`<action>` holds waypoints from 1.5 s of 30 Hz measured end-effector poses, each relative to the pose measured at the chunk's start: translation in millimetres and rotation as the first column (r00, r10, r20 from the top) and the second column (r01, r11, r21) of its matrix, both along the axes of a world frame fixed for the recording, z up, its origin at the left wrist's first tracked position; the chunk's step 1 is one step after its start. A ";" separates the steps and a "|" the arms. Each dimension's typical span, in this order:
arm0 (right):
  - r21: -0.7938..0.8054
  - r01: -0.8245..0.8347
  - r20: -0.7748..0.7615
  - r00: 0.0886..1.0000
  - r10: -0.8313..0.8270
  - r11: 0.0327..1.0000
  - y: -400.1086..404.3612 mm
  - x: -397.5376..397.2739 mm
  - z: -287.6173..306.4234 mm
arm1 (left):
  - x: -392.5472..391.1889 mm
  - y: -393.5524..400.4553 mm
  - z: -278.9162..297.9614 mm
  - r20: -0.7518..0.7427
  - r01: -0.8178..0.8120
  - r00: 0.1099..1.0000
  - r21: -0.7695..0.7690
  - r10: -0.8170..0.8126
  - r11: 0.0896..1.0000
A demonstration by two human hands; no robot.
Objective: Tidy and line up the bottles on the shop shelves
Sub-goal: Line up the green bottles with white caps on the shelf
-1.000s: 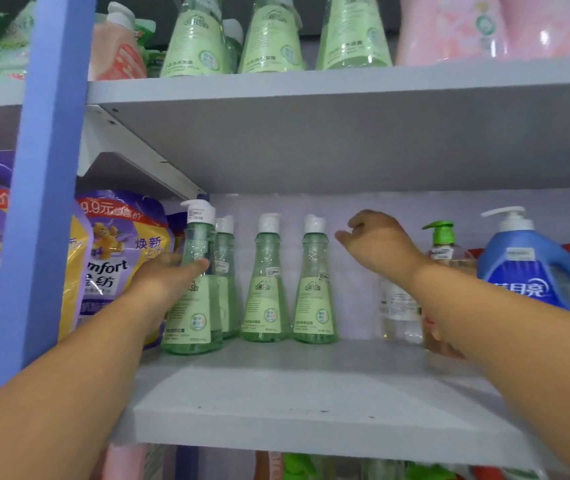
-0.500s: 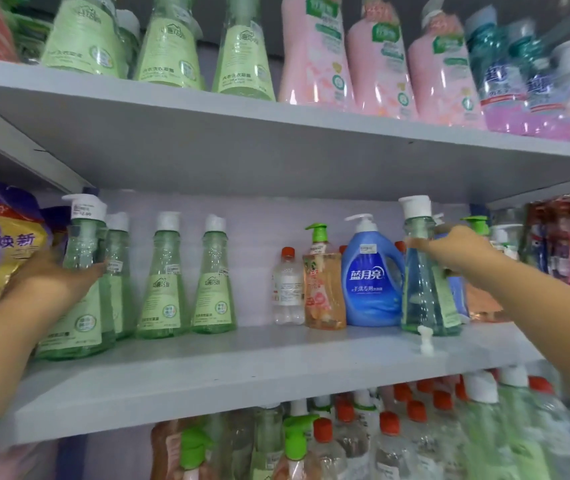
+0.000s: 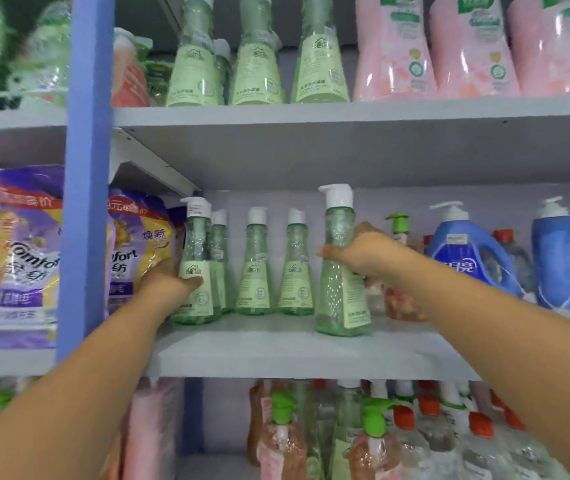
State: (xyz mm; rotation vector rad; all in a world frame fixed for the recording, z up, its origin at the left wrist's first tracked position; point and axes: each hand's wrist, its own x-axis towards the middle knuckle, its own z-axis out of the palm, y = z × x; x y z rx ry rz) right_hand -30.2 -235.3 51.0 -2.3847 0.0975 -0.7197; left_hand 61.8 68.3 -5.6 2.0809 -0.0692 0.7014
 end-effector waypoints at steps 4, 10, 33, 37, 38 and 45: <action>0.089 -0.090 -0.070 0.993 0.096 0.992 69.4 39.6 3.7 | -3.0 0.0 -4.5 -0.053 0.038 0.998 -0.034 -0.040 0.999; 0.174 -0.365 -0.387 0.829 0.405 0.914 102.0 78.5 14.0 | -0.8 -1.7 -4.0 -0.141 0.075 0.987 0.020 -0.072 0.997; 0.131 -0.300 -0.076 0.947 0.312 0.945 113.7 106.7 -21.1 | 2.8 -2.0 -4.2 -0.136 0.101 0.985 -0.047 -0.106 0.994; 0.133 -0.290 -0.025 0.955 0.296 0.948 113.5 107.0 -22.4 | 2.1 -3.6 -4.0 -0.139 0.107 0.984 -0.049 -0.113 0.993; 0.123 -0.262 -0.017 0.964 0.266 0.957 115.7 107.5 -23.8 | 2.1 -3.6 -3.8 -0.143 0.096 0.985 -0.042 -0.101 0.995; 0.193 -0.308 -0.009 0.949 0.315 0.932 107.0 105.1 -27.0 | 5.8 -2.4 -4.8 -0.154 0.098 0.982 -0.051 -0.105 0.994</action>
